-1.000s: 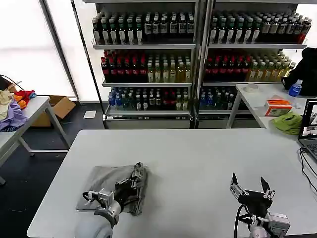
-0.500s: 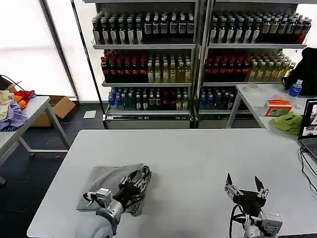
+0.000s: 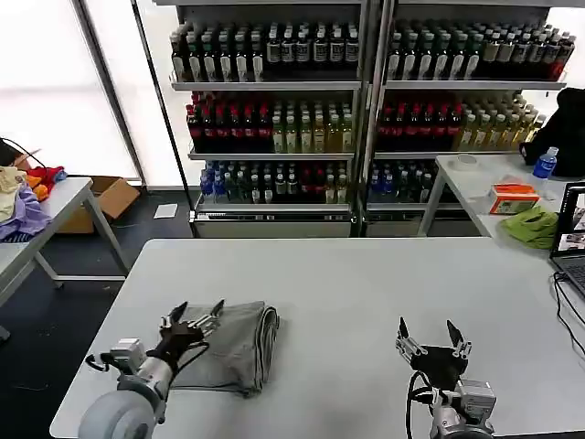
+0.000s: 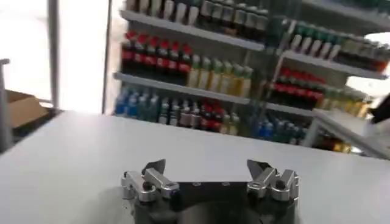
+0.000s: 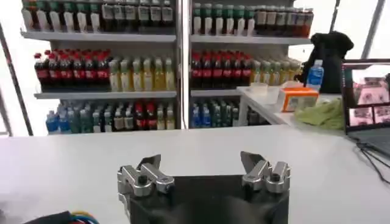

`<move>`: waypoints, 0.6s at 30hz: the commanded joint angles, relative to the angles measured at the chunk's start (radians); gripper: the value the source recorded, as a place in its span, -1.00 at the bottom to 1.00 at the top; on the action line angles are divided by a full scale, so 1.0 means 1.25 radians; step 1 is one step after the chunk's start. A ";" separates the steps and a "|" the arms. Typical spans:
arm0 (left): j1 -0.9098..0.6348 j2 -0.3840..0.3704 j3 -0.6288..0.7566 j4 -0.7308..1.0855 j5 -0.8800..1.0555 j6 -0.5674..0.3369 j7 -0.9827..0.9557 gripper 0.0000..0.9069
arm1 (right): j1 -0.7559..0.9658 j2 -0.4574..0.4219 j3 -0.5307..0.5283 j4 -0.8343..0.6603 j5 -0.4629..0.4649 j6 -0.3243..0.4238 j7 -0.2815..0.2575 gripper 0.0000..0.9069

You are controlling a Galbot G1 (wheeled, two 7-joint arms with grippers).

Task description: Fold and organize the clothes.

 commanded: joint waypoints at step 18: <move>0.039 -0.003 -0.088 0.131 0.060 -0.006 0.032 1.00 | 0.050 -0.009 -0.019 -0.041 0.023 -0.003 -0.003 1.00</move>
